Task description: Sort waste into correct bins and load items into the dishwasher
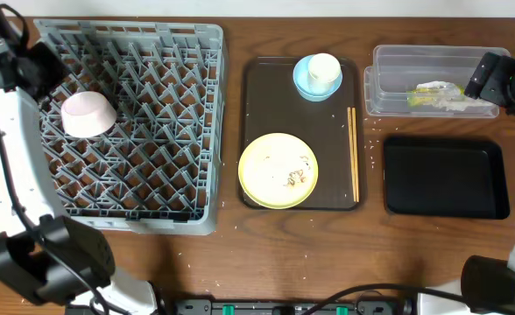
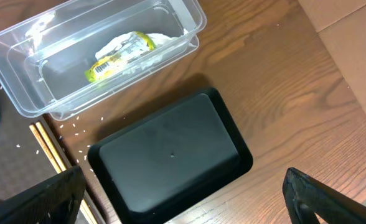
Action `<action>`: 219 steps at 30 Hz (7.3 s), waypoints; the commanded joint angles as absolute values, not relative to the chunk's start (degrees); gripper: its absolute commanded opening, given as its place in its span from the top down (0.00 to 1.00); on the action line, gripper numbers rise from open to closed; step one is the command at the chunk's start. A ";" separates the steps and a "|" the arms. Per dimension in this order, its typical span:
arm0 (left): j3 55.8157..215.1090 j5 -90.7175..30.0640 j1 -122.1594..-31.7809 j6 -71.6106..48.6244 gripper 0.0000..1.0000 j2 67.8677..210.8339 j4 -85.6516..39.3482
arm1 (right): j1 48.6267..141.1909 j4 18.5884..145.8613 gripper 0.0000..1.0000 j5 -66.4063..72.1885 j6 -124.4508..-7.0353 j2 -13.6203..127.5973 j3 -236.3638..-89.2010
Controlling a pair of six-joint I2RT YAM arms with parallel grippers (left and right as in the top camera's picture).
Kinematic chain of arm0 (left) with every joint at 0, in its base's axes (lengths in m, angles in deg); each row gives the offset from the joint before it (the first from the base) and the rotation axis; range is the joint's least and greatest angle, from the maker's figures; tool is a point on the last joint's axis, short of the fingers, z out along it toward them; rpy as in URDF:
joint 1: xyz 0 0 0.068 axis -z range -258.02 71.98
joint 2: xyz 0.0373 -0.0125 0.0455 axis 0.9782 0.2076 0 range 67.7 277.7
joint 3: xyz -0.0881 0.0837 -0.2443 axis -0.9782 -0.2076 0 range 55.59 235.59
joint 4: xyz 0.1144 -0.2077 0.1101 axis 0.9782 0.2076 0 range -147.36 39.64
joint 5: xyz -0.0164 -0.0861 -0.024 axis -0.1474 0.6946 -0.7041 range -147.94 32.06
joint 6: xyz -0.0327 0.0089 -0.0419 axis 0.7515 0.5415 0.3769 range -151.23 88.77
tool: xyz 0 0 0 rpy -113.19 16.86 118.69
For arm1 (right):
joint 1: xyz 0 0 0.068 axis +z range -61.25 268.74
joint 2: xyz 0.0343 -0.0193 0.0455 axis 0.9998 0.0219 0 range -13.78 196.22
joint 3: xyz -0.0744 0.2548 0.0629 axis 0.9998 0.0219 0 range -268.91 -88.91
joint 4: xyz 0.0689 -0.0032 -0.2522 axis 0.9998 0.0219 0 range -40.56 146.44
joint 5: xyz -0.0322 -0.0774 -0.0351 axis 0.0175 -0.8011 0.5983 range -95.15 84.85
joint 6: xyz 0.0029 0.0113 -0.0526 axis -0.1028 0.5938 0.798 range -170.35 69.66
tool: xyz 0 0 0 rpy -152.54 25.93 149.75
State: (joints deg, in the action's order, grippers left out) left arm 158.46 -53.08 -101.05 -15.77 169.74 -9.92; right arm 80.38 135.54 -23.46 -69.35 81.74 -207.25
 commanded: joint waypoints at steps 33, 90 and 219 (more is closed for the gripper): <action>157.97 -35.44 -109.81 -14.63 0.92 179.08 6.74 | 80.17 134.28 0.01 -24.20 -68.93 81.92 -207.34; 158.02 -55.40 -43.21 -31.59 0.47 197.74 -46.48 | 80.14 134.19 0.01 -24.18 -68.96 81.92 -207.34; 158.17 -101.30 -86.01 -48.92 0.92 192.65 -40.43 | 80.54 135.68 0.01 -19.50 -68.93 81.92 -207.34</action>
State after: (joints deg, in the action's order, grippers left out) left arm 157.82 -97.14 -85.53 -46.30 190.51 -38.81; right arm 80.38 135.72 -19.06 -69.35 81.76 -207.25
